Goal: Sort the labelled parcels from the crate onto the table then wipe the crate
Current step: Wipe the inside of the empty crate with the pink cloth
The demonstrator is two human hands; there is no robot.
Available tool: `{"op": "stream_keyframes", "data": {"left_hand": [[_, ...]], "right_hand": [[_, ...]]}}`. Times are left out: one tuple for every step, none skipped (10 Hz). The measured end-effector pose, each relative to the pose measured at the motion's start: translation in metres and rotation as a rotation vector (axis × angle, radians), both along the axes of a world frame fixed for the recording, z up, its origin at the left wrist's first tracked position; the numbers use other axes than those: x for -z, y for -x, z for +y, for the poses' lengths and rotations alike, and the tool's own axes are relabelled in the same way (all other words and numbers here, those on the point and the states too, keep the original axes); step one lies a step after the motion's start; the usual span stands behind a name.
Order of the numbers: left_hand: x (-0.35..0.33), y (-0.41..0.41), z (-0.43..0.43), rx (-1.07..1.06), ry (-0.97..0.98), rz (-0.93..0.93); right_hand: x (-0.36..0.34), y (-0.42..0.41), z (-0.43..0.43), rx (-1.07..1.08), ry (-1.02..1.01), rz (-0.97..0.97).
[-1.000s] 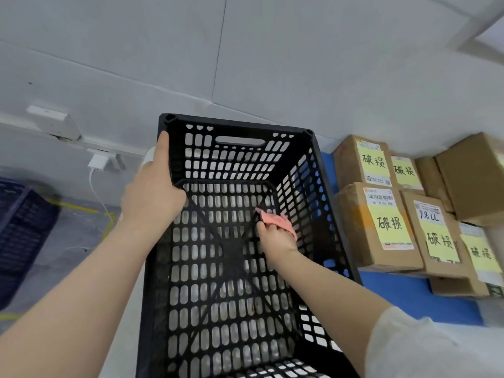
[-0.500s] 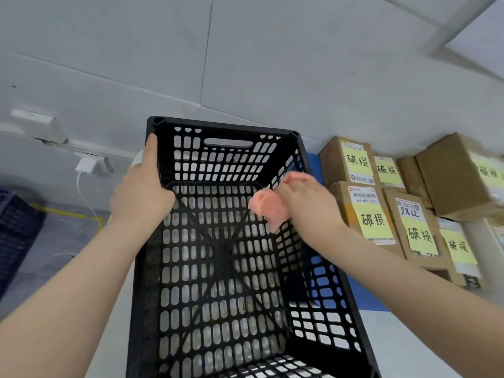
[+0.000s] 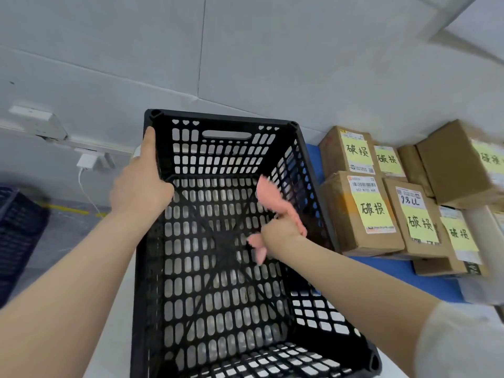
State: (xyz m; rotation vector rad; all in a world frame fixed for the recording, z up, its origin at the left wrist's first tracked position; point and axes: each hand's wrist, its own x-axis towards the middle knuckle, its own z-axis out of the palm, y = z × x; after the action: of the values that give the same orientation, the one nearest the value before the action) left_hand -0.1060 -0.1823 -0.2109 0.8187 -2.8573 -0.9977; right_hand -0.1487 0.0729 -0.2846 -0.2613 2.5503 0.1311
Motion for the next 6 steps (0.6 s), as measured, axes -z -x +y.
{"op": "stream_keyframes", "data": {"left_hand": [[-0.001,0.0,0.0,0.007,-0.012,-0.001],[-0.001,0.001,-0.001,0.018,-0.011,-0.002],[0.0,0.001,0.0,0.018,-0.013,0.001],[0.002,0.001,-0.001,0.021,-0.012,0.018],[0.003,0.001,-0.001,0.021,-0.019,0.025],[0.003,0.0,-0.001,0.016,-0.026,0.008]], "right_hand": [[0.029,0.004,-0.01,-0.338,-0.354,-0.37],[0.021,0.004,-0.012,-0.532,-0.308,-0.38],[0.006,-0.005,-0.009,-0.574,-0.551,-0.038],[-0.008,-0.002,-0.006,-0.645,-0.853,0.132],[-0.012,0.001,-0.011,-0.587,-0.834,0.074],[-0.025,0.011,-0.005,-0.547,-0.542,0.151]]}}
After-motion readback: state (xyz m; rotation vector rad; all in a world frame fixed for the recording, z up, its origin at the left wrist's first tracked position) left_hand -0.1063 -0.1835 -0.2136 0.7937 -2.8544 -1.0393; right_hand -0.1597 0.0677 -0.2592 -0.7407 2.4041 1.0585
